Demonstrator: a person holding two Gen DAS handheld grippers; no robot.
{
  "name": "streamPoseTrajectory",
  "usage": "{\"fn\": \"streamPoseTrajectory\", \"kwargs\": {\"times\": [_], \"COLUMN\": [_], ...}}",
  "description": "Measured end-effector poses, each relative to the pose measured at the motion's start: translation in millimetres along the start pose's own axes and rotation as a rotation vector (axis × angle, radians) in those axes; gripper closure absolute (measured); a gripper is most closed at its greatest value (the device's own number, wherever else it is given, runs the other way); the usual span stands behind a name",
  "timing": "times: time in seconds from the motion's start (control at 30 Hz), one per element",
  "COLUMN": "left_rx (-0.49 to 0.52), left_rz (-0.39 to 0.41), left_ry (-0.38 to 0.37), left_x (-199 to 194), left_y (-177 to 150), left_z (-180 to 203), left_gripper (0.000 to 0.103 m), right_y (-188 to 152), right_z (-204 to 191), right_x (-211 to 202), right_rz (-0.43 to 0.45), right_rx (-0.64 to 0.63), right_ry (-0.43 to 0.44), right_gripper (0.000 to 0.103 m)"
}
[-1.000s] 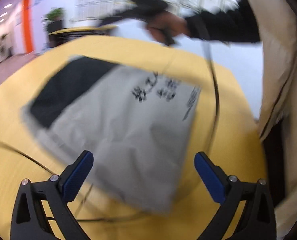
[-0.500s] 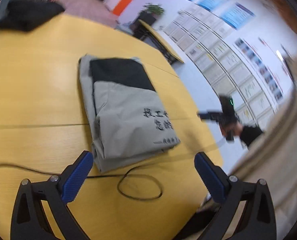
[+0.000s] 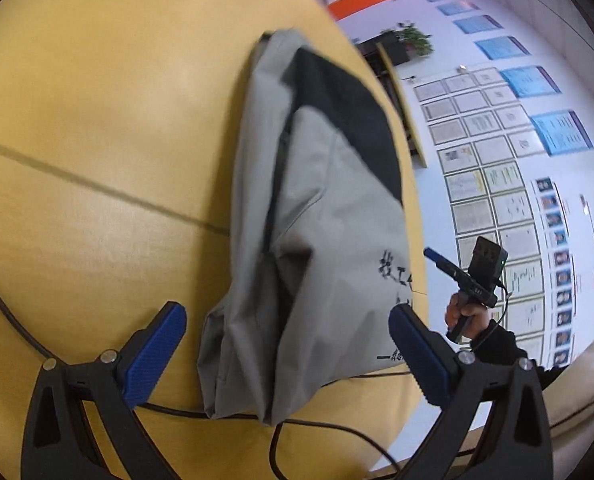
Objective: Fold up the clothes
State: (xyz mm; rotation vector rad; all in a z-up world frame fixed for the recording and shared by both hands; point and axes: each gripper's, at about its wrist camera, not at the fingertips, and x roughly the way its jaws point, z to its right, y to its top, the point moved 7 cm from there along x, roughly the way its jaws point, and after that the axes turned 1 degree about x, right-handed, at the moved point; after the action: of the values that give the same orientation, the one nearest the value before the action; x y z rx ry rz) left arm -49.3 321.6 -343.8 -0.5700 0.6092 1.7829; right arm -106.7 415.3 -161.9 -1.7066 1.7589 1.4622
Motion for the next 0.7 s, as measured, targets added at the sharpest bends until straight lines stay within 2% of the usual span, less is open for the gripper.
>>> {"fn": "streamPoseTrajectory", "kwargs": {"times": [0.03,0.27,0.37,0.47,0.57,0.7], "left_rx": [-0.037,-0.122,-0.15,-0.187,-0.218,-0.252], "left_rz": [-0.021,-0.044,-0.045,-0.058,-0.077,-0.125], "left_ry": [0.016,-0.048,-0.103,-0.128,-0.135,-0.151], "left_x": [4.9,17.0,19.0,19.3,18.9,25.9], "left_y": [-3.0,-13.1,-11.0,-6.7,-4.0,-8.8], "left_z": [-4.9,3.2,2.8,0.2,-0.3,1.7], "left_gripper": [0.0,0.0,0.0,0.0,0.0,0.0], "right_y": [8.1,66.3,83.3,92.6,100.8,109.9], "right_z": [-2.5,-14.2,-14.1,-14.3,-19.1,-27.9], "right_x": [11.0,91.2,118.4,144.8,158.9,166.2], "right_rz": [0.0,0.002,-0.017,-0.06,-0.069,-0.079], "right_rx": [-0.008,-0.001,0.031,0.061,0.088,0.084], "right_ry": [0.024,0.2,0.273,0.309,0.343,0.307], "right_gripper": [0.049,0.048,0.046,0.028,0.022,0.019]}}
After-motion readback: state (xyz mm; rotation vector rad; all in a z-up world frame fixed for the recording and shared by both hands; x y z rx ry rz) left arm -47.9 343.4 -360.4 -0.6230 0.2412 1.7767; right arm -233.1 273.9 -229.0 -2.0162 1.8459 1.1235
